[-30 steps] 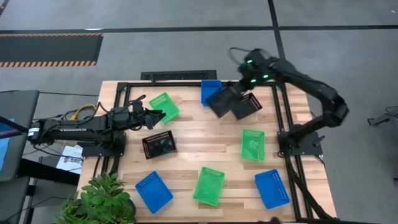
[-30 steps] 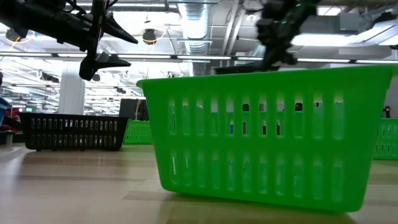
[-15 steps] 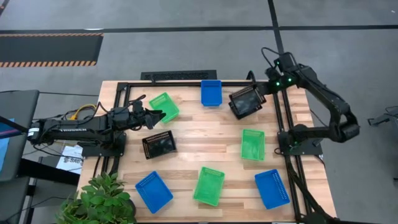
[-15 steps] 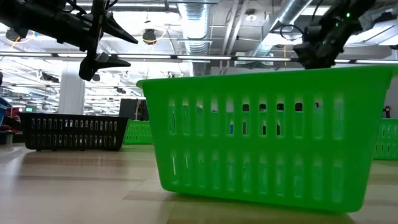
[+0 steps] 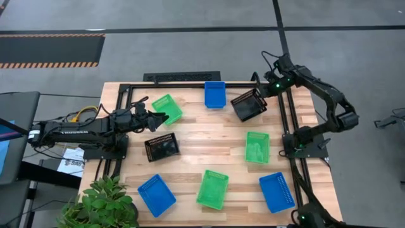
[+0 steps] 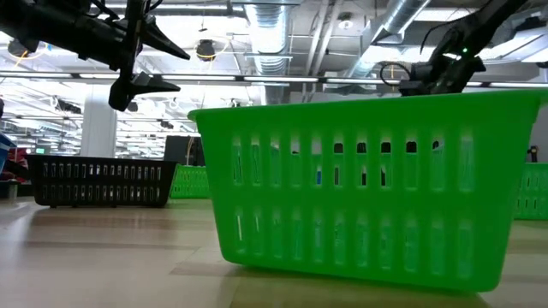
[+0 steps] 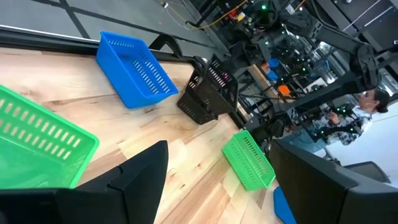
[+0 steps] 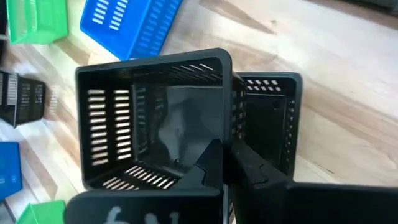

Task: Stack baskets by color
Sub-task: Stack the middle black bin on the right black bin

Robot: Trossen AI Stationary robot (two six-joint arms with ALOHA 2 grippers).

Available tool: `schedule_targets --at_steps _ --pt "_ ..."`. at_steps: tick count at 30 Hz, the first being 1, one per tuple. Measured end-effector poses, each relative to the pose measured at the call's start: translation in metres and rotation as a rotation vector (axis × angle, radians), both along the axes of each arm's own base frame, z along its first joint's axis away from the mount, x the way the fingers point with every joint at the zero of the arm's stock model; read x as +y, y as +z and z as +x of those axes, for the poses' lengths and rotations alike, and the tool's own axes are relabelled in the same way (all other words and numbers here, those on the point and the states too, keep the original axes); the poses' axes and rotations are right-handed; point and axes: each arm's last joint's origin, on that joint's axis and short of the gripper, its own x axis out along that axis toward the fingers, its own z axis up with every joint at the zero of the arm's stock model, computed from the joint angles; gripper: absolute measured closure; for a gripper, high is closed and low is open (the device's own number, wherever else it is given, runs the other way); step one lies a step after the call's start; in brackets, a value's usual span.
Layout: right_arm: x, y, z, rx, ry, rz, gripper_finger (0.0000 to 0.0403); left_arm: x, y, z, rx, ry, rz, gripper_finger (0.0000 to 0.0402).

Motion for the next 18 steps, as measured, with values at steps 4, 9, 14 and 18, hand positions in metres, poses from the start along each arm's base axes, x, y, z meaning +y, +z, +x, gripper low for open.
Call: schedule_targets --at_steps 4,9,14,18 --pt "-0.004 -0.008 0.001 0.024 0.009 0.015 0.0383 0.0 0.0 0.0 0.0 0.0 0.0 0.0132" --pt "-0.009 -0.013 -0.001 0.031 -0.003 0.024 0.0378 0.0 0.0 0.0 0.0 0.0 -0.001 0.0132" --pt "-0.009 -0.008 -0.007 0.025 -0.023 0.009 0.0378 0.0 0.0 0.0 -0.001 0.0 -0.002 0.0132" --pt "-0.008 -0.004 -0.011 0.026 -0.04 -0.005 0.0381 0.0 0.0 0.0 -0.001 0.005 -0.002 0.0132"
